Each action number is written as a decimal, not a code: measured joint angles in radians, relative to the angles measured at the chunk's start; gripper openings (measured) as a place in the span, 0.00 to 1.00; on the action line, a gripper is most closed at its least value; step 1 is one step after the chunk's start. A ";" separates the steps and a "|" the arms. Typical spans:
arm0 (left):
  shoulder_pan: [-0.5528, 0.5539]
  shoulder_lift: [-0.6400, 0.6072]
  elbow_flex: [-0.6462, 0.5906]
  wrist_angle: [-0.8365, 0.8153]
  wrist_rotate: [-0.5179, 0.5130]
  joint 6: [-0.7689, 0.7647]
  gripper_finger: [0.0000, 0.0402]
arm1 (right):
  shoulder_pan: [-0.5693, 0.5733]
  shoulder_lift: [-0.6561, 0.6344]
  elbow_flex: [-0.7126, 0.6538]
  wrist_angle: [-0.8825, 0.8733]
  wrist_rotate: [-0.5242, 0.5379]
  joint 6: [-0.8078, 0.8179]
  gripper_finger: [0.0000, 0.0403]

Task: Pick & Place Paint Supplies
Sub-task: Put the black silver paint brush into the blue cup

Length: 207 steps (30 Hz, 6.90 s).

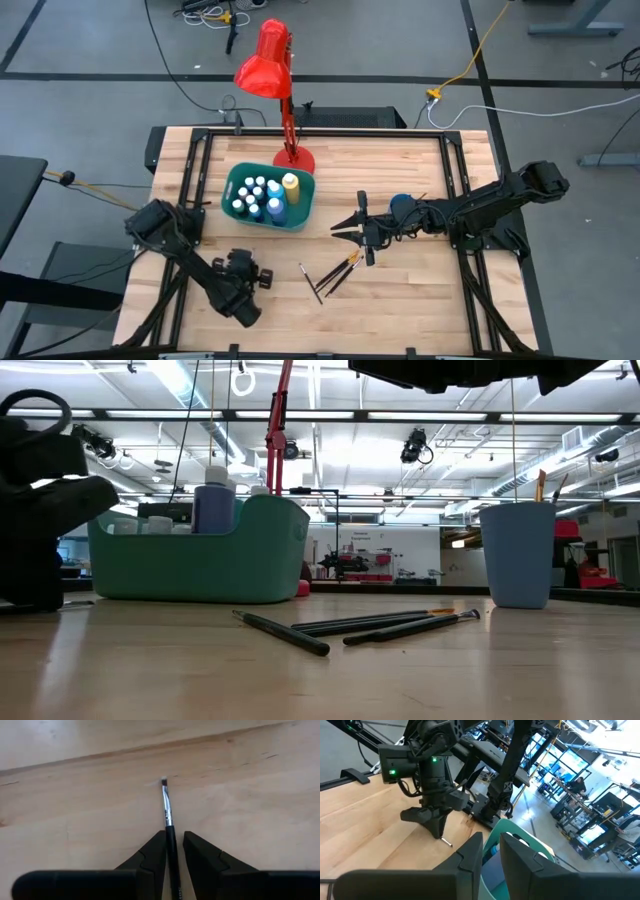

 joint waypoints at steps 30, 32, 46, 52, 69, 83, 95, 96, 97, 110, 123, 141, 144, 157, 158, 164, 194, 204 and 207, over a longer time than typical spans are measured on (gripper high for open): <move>-0.001 0.075 0.082 -0.067 -0.304 -0.093 0.03 | -0.001 0.000 0.000 0.021 -0.023 0.001 0.19; -0.001 0.075 0.090 -0.071 -0.357 -0.093 0.03 | -0.001 0.000 0.000 0.023 -0.023 0.002 0.19; 0.047 0.072 0.124 0.064 -0.529 0.013 0.04 | -0.001 0.000 0.000 0.023 -0.023 0.028 0.19; 0.116 0.070 0.126 0.623 -0.513 0.751 0.06 | -0.001 0.000 0.000 0.023 -0.023 0.030 0.19; 0.252 0.047 0.133 0.825 -0.166 0.983 0.30 | -0.001 0.000 0.000 0.019 -0.024 0.031 0.19; 0.261 -0.169 0.135 0.564 -0.379 1.167 0.24 | 0.002 0.000 0.001 -0.182 -0.116 0.160 0.19; 0.294 -0.212 0.133 0.468 -0.436 1.320 0.18 | 0.068 0.063 0.001 -0.325 -0.287 0.411 0.33; 0.295 -0.212 0.133 0.466 -0.424 1.325 0.17 | 0.075 0.084 0.003 -0.325 -0.288 0.422 0.35; 0.295 -0.212 0.133 0.465 -0.415 1.330 0.17 | 0.080 0.106 0.002 -0.340 -0.287 0.430 0.36; 0.293 -0.212 0.134 0.502 -0.442 1.336 0.09 | 0.093 0.358 0.000 -0.273 -0.285 0.452 0.35; 0.284 -0.212 0.134 0.577 -0.405 1.339 0.08 | 0.097 0.405 -0.064 -0.202 -0.223 0.361 0.30; 0.285 -0.212 0.134 0.598 -0.409 1.374 0.08 | 0.096 0.532 -0.220 0.291 -0.319 0.314 0.08; 0.285 -0.211 0.134 0.598 -0.409 1.375 0.08 | 0.098 0.619 -0.218 0.418 -0.339 0.356 0.12; 0.285 -0.211 0.134 0.602 -0.409 1.401 0.08 | 0.145 0.694 -0.210 0.541 -0.216 0.365 0.33; 0.285 -0.211 0.134 0.603 -0.408 1.400 0.08 | 0.142 0.692 -0.210 0.529 -0.217 0.367 0.33; 0.285 -0.211 0.134 0.607 -0.401 1.393 0.08 | 0.129 0.690 -0.207 0.494 -0.276 0.350 0.14; 0.285 -0.211 0.134 0.607 -0.405 1.427 0.08 | 0.207 0.055 0.133 -0.977 0.095 0.320 0.04; 0.285 -0.211 0.134 0.608 -0.401 1.423 0.08 | 0.151 0.038 0.472 -1.762 0.335 0.355 0.04; 0.285 -0.211 0.134 0.608 -0.401 1.424 0.08 | 0.133 0.038 0.520 -1.867 0.376 0.384 0.04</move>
